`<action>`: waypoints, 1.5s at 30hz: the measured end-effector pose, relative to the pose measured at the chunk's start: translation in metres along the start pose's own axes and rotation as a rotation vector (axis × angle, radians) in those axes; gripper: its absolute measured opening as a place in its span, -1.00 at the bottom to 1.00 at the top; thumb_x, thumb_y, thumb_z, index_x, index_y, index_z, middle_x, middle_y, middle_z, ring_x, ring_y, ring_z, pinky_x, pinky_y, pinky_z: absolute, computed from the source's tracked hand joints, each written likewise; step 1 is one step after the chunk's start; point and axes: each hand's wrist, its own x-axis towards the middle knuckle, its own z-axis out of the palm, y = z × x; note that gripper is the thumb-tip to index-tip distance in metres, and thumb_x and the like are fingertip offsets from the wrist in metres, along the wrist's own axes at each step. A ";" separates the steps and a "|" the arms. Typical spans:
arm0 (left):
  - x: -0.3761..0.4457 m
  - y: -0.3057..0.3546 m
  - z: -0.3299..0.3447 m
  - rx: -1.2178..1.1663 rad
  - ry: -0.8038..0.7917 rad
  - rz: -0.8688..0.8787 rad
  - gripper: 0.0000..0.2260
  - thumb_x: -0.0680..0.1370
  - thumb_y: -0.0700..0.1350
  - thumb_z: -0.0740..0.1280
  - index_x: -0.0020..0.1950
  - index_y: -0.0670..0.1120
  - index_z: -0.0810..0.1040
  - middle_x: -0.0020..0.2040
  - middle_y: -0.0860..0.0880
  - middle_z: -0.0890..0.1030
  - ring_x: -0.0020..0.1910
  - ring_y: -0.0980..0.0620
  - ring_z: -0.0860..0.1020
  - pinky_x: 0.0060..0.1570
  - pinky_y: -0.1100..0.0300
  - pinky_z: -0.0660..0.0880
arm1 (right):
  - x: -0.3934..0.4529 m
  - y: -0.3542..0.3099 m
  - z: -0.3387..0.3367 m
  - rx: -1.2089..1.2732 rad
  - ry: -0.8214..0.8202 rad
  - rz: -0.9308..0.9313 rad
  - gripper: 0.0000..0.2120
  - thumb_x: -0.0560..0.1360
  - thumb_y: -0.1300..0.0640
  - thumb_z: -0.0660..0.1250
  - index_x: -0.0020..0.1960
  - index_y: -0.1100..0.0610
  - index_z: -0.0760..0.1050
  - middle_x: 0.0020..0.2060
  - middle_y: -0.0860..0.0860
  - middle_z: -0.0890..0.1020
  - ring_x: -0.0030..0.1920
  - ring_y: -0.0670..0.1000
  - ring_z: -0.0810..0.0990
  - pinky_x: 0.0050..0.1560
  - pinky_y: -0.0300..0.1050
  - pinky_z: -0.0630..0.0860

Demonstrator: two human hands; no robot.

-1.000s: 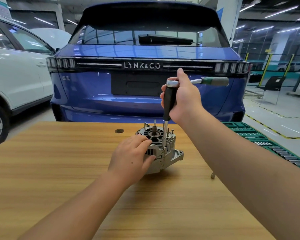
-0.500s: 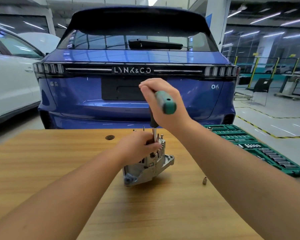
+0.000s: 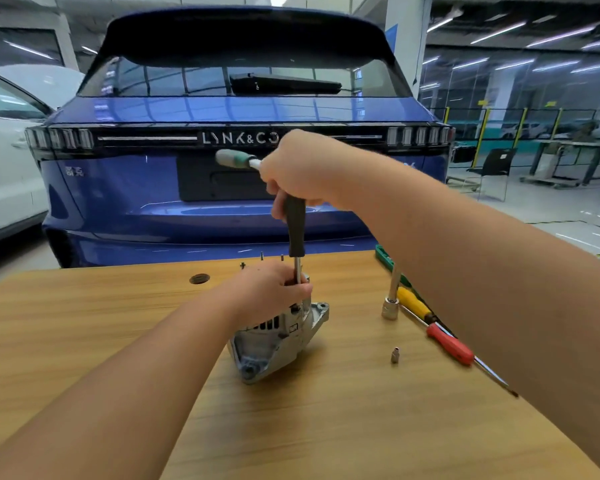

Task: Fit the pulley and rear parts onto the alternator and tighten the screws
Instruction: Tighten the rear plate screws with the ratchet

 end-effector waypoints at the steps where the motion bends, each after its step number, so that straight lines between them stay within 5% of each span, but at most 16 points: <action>1: 0.000 -0.001 -0.002 0.005 -0.004 -0.012 -0.83 0.61 0.21 0.26 -0.12 0.23 0.56 -0.19 0.19 0.61 -0.18 0.24 0.55 -0.27 0.27 0.36 | -0.003 0.001 0.000 0.294 -0.061 0.102 -0.86 0.60 0.20 0.14 -0.06 0.19 0.44 -0.40 0.05 0.63 -0.40 0.03 0.60 -0.36 -0.24 0.55; 4: -0.004 -0.006 -0.005 -0.044 -0.018 -0.038 -0.81 0.59 0.24 0.28 -0.09 0.21 0.61 -0.22 0.23 0.64 -0.22 0.21 0.59 -0.31 0.26 0.38 | -0.006 0.017 0.007 0.936 -0.126 0.205 -0.88 0.59 0.18 0.13 0.07 0.12 0.43 -0.20 0.03 0.71 -0.20 0.04 0.73 0.05 0.05 0.55; 8: -0.008 -0.011 -0.004 -0.098 -0.003 -0.003 -0.84 0.60 0.20 0.30 -0.06 0.21 0.64 -0.18 0.24 0.63 -0.20 0.22 0.58 -0.26 0.20 0.43 | -0.010 0.042 0.031 1.438 0.019 0.079 -0.88 0.62 0.12 0.22 -0.02 0.08 0.51 -0.24 -0.06 0.71 -0.26 -0.05 0.69 0.00 0.01 0.42; 10: -0.008 -0.012 -0.004 -0.091 0.006 0.003 -0.86 0.60 0.19 0.31 -0.08 0.23 0.62 -0.19 0.23 0.63 -0.18 0.23 0.58 -0.22 0.18 0.47 | -0.013 0.049 0.045 1.379 0.225 -0.157 -0.83 0.64 0.17 0.24 -0.13 0.05 0.43 -0.17 0.01 0.71 -0.20 0.03 0.68 -0.04 0.01 0.50; 12: -0.009 -0.012 -0.005 -0.075 -0.011 0.019 -0.86 0.61 0.18 0.29 -0.11 0.25 0.58 -0.21 0.30 0.61 -0.21 0.32 0.56 -0.25 0.22 0.42 | -0.015 0.055 0.056 0.997 0.480 -0.432 -0.85 0.65 0.21 0.26 -0.09 0.04 0.43 -0.07 0.04 0.67 -0.09 0.12 0.68 -0.05 -0.02 0.58; 15: -0.011 -0.013 -0.006 -0.062 -0.022 0.049 -0.85 0.62 0.17 0.28 -0.10 0.24 0.58 -0.20 0.35 0.59 -0.21 0.38 0.54 -0.26 0.22 0.42 | -0.013 0.066 0.062 0.607 0.498 -0.656 -0.82 0.61 0.27 0.28 0.05 0.01 0.54 0.01 -0.05 0.60 0.04 0.12 0.65 0.08 0.08 0.61; 19: -0.012 -0.019 -0.006 -0.077 0.013 0.049 -0.85 0.60 0.19 0.30 -0.07 0.23 0.62 -0.17 0.23 0.63 -0.21 0.24 0.58 -0.16 0.11 0.55 | -0.007 0.066 0.056 0.801 0.050 -0.603 -0.71 0.41 0.05 0.27 0.11 -0.10 0.59 0.01 -0.04 0.58 -0.12 0.00 0.58 -0.04 0.05 0.60; 21: -0.013 -0.019 -0.006 -0.091 0.012 0.052 -0.85 0.60 0.20 0.30 -0.08 0.24 0.62 -0.17 0.27 0.62 -0.22 0.27 0.57 -0.21 0.13 0.50 | 0.000 0.060 0.055 0.954 -0.044 -0.513 -0.68 0.31 -0.10 0.27 0.00 -0.18 0.67 -0.12 -0.04 0.62 -0.23 0.00 0.55 -0.18 -0.01 0.55; 23: -0.013 -0.019 -0.007 -0.093 0.004 0.051 -0.86 0.60 0.19 0.30 -0.09 0.24 0.62 -0.17 0.28 0.62 -0.22 0.28 0.57 -0.22 0.17 0.46 | 0.007 0.061 0.055 1.014 -0.077 -0.487 -0.74 0.44 -0.03 0.24 -0.04 -0.18 0.70 -0.22 -0.06 0.62 -0.27 -0.01 0.54 -0.23 -0.05 0.53; 26: -0.013 -0.018 -0.007 -0.074 -0.009 0.048 -0.87 0.60 0.18 0.29 -0.07 0.24 0.60 -0.17 0.25 0.63 -0.23 0.24 0.58 -0.21 0.12 0.52 | 0.005 0.072 0.056 1.057 -0.056 -0.544 -0.78 0.62 0.05 0.23 0.08 -0.12 0.65 -0.20 -0.04 0.58 -0.21 -0.01 0.53 -0.16 -0.04 0.55; 32: -0.014 -0.017 -0.007 -0.042 -0.007 0.086 -0.88 0.61 0.15 0.29 -0.10 0.22 0.56 -0.16 0.26 0.58 -0.19 0.32 0.53 -0.23 0.24 0.42 | 0.004 0.056 0.059 0.801 0.456 -0.321 -0.75 0.48 0.08 0.46 0.12 0.00 0.48 -0.25 0.04 0.59 -0.38 -0.05 0.49 -0.37 -0.23 0.44; 36: -0.015 -0.019 -0.008 -0.038 -0.004 0.087 -0.90 0.60 0.15 0.30 -0.10 0.24 0.54 -0.13 0.34 0.55 -0.17 0.36 0.51 -0.27 0.28 0.38 | -0.001 0.054 0.051 1.278 0.075 -0.120 -0.78 0.55 0.06 0.38 0.11 0.16 0.50 -0.22 0.05 0.67 -0.39 -0.05 0.44 -0.30 -0.18 0.34; 39: -0.014 -0.021 -0.007 -0.065 -0.007 0.095 -0.93 0.59 0.15 0.32 -0.05 0.25 0.58 -0.11 0.24 0.60 -0.13 0.27 0.57 -0.15 0.17 0.54 | -0.008 0.066 0.046 1.498 -0.191 -0.140 -0.51 0.41 -0.01 0.37 0.25 0.22 0.50 -0.08 0.07 0.68 -0.29 -0.04 0.50 -0.18 -0.18 0.36; 42: -0.014 -0.022 -0.008 -0.070 -0.035 0.096 -0.90 0.60 0.16 0.31 -0.01 0.22 0.60 -0.07 0.16 0.61 -0.08 0.19 0.59 0.00 -0.01 0.60 | -0.011 0.073 0.048 1.544 -0.168 -0.218 -0.60 0.35 0.04 0.44 0.14 0.18 0.55 -0.18 -0.02 0.64 -0.27 -0.05 0.53 -0.18 -0.19 0.43; 45: -0.013 -0.020 -0.009 -0.062 -0.032 0.097 -0.90 0.60 0.16 0.31 -0.02 0.21 0.60 -0.07 0.18 0.59 -0.09 0.21 0.57 0.00 -0.02 0.59 | -0.008 0.071 0.057 1.573 0.091 -0.253 -0.74 0.37 0.17 0.50 -0.03 0.08 0.47 -0.29 -0.05 0.56 -0.28 -0.04 0.53 -0.18 -0.13 0.44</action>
